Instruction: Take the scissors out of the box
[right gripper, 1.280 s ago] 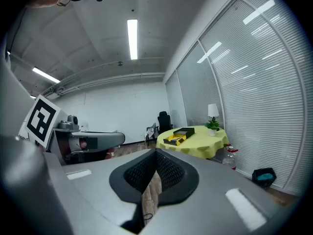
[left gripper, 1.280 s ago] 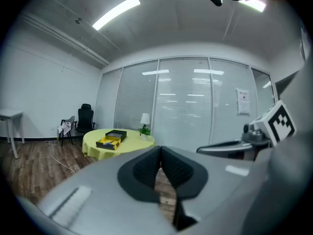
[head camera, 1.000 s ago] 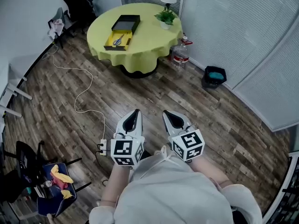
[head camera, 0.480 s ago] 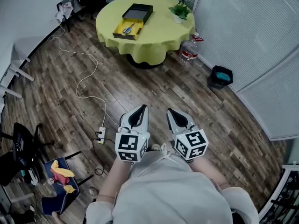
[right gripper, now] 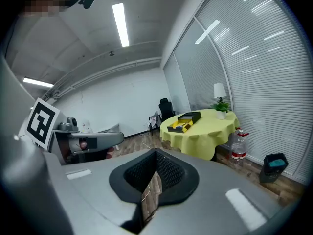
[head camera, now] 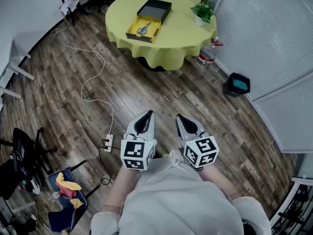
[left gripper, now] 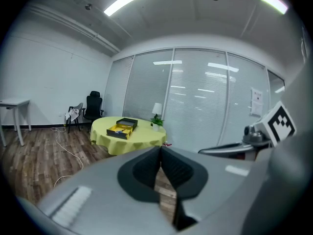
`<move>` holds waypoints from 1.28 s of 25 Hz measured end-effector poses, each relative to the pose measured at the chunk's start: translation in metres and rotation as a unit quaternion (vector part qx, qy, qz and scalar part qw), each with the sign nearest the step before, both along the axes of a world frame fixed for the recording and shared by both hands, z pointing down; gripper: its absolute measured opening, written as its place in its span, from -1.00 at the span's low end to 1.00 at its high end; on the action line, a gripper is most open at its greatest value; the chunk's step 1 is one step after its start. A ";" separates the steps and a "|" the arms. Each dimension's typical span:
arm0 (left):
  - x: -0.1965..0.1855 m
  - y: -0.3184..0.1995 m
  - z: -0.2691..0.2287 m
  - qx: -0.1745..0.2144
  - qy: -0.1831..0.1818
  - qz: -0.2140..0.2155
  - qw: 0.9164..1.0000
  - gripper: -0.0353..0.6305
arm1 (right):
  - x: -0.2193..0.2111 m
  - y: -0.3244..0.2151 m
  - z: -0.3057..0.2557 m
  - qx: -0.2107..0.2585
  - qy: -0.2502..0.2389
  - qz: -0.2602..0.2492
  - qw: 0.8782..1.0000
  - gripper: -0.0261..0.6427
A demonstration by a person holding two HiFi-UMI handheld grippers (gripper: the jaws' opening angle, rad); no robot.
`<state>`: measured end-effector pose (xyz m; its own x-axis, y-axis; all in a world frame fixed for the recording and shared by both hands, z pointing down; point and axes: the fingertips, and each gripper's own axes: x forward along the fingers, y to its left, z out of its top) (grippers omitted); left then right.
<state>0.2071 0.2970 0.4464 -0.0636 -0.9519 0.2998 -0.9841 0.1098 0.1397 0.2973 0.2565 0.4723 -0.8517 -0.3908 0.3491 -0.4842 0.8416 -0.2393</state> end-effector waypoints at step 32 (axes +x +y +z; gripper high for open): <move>-0.362 -0.223 0.015 -0.027 0.047 0.046 0.997 -0.87 | -0.335 -0.233 0.019 -0.021 0.049 0.083 0.995 -0.93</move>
<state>-0.1548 0.0737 0.4609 0.0534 -0.9347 0.3514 -0.9733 0.0300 0.2276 -0.0376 0.0236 0.4910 -0.7372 -0.5064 0.4473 -0.6388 0.7381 -0.2172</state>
